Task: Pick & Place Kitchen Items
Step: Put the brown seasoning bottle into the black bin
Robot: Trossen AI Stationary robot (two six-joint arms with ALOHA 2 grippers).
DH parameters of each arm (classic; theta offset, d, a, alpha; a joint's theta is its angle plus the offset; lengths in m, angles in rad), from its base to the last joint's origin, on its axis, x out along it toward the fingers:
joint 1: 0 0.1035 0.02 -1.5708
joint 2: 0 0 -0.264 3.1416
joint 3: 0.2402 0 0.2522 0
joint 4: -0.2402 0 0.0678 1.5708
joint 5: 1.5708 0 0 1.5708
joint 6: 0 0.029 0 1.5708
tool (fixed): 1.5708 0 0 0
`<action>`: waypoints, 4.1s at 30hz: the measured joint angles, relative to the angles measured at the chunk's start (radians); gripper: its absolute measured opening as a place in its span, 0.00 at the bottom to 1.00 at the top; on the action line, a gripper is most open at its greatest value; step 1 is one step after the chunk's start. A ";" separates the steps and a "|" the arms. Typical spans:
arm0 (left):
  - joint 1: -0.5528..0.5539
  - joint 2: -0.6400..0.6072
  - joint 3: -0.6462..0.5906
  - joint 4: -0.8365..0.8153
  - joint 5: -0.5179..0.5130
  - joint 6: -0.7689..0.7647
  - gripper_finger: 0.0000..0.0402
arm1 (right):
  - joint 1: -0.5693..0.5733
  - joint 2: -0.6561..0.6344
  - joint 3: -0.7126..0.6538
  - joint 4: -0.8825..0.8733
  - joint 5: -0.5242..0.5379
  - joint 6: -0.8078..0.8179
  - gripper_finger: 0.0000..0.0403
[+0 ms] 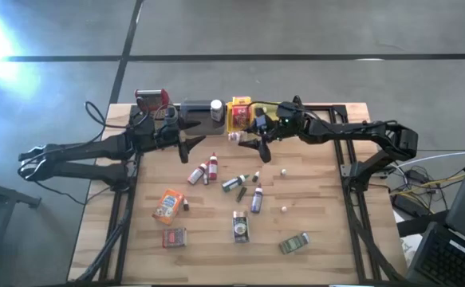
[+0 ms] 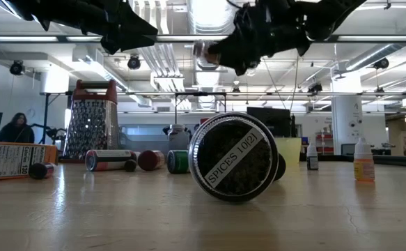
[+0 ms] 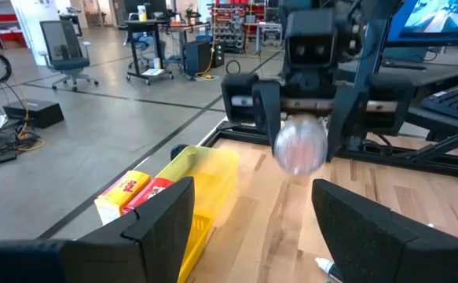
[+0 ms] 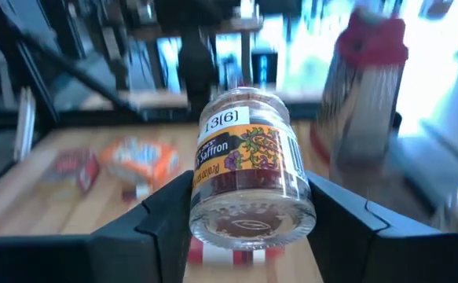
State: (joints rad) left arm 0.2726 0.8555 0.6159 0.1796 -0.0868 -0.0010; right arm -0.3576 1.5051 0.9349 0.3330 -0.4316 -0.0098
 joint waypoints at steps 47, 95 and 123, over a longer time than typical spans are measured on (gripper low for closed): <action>-0.001 0.315 0.351 0.129 0.314 0.115 0.64 | 0.042 0.000 0.025 0.388 -0.018 -0.014 0.48; -0.002 0.417 0.608 -0.364 0.303 0.216 0.48 | 0.037 0.002 0.042 0.249 -0.011 -0.017 0.53; 0.105 0.413 0.608 -0.761 0.032 0.133 0.48 | -0.054 -0.325 -0.044 -0.565 0.184 -0.035 0.83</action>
State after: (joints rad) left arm 0.3776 1.2685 1.2243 -0.5810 -0.0547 0.1318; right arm -0.4113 1.1806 0.8906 -0.2320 -0.2476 -0.0447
